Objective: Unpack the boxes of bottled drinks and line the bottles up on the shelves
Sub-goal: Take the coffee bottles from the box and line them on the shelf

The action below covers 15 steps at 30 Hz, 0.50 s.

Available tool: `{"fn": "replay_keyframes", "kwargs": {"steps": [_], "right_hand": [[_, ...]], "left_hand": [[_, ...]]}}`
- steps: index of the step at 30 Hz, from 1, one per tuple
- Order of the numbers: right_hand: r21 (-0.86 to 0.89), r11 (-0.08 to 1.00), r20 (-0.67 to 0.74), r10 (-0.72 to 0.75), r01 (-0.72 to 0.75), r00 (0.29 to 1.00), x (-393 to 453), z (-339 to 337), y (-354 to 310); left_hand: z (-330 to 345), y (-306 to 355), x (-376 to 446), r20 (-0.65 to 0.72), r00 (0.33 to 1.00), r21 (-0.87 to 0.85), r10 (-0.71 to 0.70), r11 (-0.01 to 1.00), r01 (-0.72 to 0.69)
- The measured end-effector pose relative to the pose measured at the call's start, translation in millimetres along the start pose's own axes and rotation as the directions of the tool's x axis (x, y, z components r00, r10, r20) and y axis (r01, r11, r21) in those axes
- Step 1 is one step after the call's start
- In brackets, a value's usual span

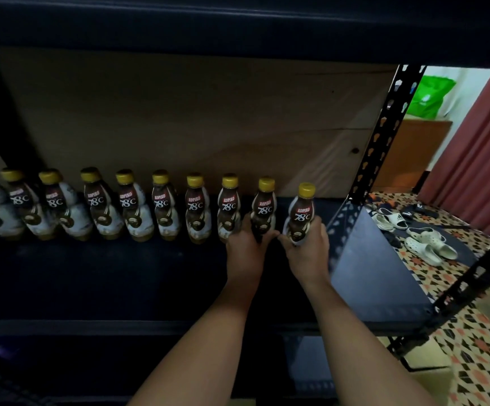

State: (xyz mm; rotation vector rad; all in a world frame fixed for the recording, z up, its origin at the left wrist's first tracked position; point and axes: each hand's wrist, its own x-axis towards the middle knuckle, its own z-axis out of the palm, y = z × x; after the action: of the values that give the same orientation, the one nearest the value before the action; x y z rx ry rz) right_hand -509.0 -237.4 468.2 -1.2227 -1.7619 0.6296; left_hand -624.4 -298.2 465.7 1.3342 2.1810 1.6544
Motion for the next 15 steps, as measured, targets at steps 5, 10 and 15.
{"fn": "replay_keyframes", "kwargs": {"steps": [5, 10, 15], "right_hand": [[0.044, 0.999, 0.01, 0.018, -0.018, 1.0, 5.1, 2.9, -2.7], [0.102, 0.995, 0.022, 0.006, -0.008, 1.0, 0.0, -0.1, -4.3], [0.12, 0.993, 0.006, -0.02, 0.02, 1.0, -4.9, -5.2, -6.0]], "left_hand": [[-1.1, 1.4, -0.6, 0.004, 1.0, -0.011, -0.009, 1.0, 0.009], [-3.8, 0.0, -4.9, 0.012, 1.0, 0.04, -0.018, 0.999, 0.018], [-6.6, 4.5, -14.5, -0.042, 0.999, 0.08, -0.011, 0.997, 0.014]]}}
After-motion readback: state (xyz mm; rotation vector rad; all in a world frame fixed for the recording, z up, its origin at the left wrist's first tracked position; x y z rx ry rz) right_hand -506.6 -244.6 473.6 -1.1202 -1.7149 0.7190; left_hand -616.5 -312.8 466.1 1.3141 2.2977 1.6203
